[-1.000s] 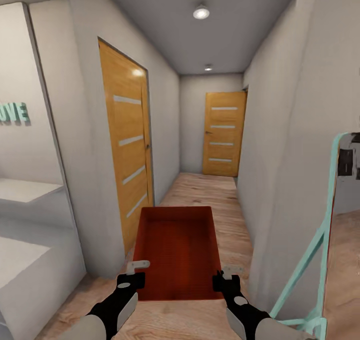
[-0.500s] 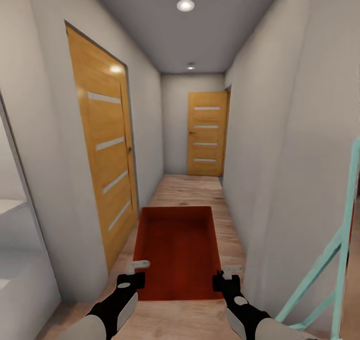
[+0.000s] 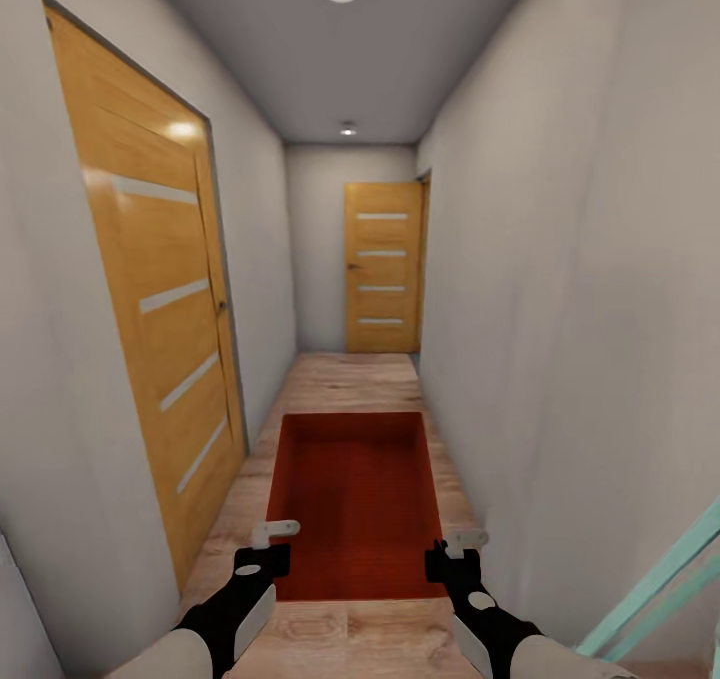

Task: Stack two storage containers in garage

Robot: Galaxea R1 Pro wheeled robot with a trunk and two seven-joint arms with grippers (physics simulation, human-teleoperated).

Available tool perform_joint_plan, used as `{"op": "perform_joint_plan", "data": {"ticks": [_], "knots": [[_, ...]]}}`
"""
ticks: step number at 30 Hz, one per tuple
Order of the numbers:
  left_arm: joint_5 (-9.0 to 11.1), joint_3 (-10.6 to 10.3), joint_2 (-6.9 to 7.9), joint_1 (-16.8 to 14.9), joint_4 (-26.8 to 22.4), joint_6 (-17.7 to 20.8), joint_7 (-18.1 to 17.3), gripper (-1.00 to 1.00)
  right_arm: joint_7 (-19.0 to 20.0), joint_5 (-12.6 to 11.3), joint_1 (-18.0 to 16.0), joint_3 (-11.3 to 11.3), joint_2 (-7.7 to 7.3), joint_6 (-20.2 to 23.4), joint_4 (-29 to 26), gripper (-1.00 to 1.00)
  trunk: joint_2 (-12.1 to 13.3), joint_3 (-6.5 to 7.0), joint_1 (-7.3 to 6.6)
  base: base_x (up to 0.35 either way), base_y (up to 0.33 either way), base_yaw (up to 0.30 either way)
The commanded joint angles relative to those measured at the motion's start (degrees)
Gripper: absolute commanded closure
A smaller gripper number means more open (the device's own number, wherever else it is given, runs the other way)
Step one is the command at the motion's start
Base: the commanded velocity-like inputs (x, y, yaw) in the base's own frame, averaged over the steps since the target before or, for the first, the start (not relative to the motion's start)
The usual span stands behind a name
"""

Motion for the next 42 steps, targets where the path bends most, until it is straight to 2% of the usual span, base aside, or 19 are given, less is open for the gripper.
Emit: {"op": "perform_joint_plan", "data": {"ticks": [1,33,42], "knots": [[0.6,1.4,0.79,-0.1,-0.2,0.3,0.5,1.00,0.1,-0.1,0.0,-0.6,-0.06,-0.2,-0.1,1.00,-0.1,-0.09,0.04,0.317,0.131,-0.050],[0.5,1.5,0.83,-0.1,-0.2,0.2,0.6,1.00,-0.2,-0.1,0.0,-0.6,-0.06,-0.2,-0.1,1.00,-0.1,-0.09,0.04,0.318,0.102,-0.003],[0.5,1.5,0.83,-0.1,-0.2,0.2,0.8,1.00,-0.2,-0.1,0.0,-0.6,-0.06,-0.2,-0.1,1.00,-0.1,-0.09,0.04,0.321,0.017,0.000]]}}
